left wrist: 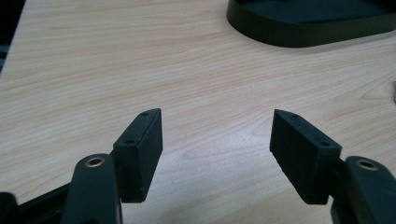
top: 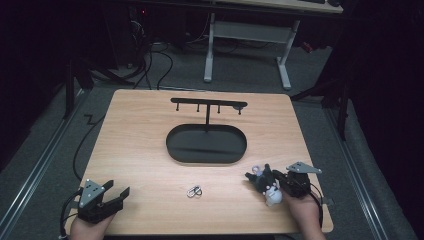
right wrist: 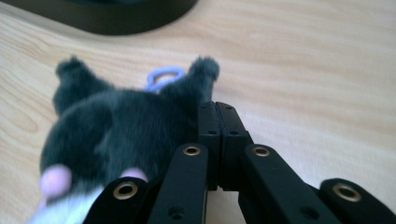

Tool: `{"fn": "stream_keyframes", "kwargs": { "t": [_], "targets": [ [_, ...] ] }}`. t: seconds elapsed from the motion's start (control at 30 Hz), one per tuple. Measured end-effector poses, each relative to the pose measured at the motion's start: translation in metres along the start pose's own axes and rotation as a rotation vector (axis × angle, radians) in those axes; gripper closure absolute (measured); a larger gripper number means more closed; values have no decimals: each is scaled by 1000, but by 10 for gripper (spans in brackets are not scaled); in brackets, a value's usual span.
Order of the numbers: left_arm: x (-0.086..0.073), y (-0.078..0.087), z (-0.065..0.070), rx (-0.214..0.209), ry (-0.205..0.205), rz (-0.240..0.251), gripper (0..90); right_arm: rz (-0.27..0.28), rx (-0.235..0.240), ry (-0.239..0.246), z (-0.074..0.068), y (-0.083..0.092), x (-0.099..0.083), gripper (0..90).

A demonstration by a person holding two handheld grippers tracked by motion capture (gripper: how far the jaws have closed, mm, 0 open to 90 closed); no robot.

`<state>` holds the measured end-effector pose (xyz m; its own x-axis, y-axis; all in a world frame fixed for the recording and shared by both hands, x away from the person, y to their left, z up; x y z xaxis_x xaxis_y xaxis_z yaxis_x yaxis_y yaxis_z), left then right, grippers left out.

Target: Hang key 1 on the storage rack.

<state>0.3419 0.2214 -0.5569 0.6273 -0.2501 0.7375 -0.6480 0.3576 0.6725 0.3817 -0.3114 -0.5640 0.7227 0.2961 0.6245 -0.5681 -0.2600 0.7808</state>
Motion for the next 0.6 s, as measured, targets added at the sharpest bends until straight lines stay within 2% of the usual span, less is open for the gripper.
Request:
{"fn": "stream_keyframes", "kwargs": {
  "t": [0.27,0.6],
  "targets": [
    [-3,7,-2,9,7,13,352,16,-17,-16,5,4,5,900],
    [10,0,4,-15,-17,32,352,14,-32,-40,6,13,-8,893]
  ]
}}
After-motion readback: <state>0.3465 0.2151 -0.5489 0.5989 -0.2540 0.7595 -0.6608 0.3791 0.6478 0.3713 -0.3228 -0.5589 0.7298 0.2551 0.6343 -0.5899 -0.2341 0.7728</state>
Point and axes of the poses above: each handheld gripper's, and its own axes: y roughly backward along the jaws, x roughly out of its top, z roughly to its right, the point moved 8 cm from there along -y, roughly forward along the jaws, and after that the axes turned 11 degrees about -z, right-handed, at the moved point
